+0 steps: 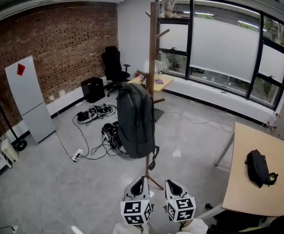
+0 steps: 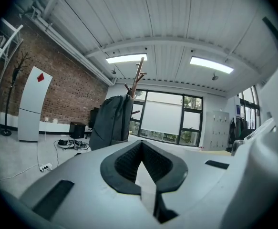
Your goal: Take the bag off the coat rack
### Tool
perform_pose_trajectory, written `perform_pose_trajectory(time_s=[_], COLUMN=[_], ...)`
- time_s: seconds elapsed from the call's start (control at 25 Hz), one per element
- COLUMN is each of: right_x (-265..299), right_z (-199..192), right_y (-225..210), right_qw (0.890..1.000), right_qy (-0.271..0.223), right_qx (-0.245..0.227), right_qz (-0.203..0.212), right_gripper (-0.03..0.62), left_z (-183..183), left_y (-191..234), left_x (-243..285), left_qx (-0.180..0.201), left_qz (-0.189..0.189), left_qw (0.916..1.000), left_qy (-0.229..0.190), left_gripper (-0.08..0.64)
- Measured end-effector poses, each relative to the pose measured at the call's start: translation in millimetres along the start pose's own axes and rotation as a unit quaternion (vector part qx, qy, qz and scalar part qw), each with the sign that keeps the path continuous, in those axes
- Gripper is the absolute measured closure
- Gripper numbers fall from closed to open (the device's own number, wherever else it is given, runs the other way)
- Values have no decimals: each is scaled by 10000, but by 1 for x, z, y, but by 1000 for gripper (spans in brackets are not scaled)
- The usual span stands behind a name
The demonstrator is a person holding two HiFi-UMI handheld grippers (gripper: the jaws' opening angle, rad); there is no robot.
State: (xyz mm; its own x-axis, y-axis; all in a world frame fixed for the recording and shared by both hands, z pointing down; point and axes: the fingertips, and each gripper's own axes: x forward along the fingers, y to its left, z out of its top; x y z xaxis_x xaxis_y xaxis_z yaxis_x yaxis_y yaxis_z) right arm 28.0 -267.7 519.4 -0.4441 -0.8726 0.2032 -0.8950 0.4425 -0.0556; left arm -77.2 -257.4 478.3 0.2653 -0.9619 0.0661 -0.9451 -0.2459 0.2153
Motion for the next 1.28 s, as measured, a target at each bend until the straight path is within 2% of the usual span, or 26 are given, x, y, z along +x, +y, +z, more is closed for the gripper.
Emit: perform_pose_trajectory(time_s=[0.64,1.08,1.28], right_x=[113,142,148], right_z=[33,42,50], right_y=[-4,-15,-25], right_qw=[9998,9998,9998], right_qy=[-139,-152,-161], right_qx=[65,88,106], right_qz=[-99,1,63], right_gripper=[578,578,578], left_z=[19,11,30], left_y=[67,65,57], left_x=[98,129,138], left_qx=[80,59,188], left_qz=[-181,-253,-253], left_qw=[9998,9994,9995], left_qy=[81,215,62], left_gripper=[566,566,566])
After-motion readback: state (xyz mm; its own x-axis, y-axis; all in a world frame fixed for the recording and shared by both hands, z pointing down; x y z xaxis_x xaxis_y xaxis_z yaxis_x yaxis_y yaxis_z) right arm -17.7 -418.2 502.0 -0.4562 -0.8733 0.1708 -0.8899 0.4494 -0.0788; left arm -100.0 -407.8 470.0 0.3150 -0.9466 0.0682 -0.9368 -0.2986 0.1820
